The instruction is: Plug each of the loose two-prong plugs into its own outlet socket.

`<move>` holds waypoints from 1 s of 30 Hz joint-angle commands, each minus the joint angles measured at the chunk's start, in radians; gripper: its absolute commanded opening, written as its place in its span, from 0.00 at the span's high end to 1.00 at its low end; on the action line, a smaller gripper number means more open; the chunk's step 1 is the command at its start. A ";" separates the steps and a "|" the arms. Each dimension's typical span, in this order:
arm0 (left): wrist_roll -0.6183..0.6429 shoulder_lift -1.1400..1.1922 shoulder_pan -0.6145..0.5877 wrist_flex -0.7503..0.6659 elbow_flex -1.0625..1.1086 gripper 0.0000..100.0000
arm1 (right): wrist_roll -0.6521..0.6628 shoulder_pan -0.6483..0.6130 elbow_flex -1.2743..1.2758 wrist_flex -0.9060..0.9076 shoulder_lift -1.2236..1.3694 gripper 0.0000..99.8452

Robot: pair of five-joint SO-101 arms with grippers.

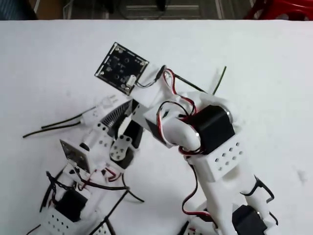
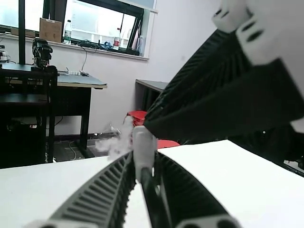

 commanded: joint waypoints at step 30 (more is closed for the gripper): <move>-0.003 -0.021 0.102 0.002 -0.012 0.98 | 0.049 -0.048 -0.232 0.087 0.025 0.98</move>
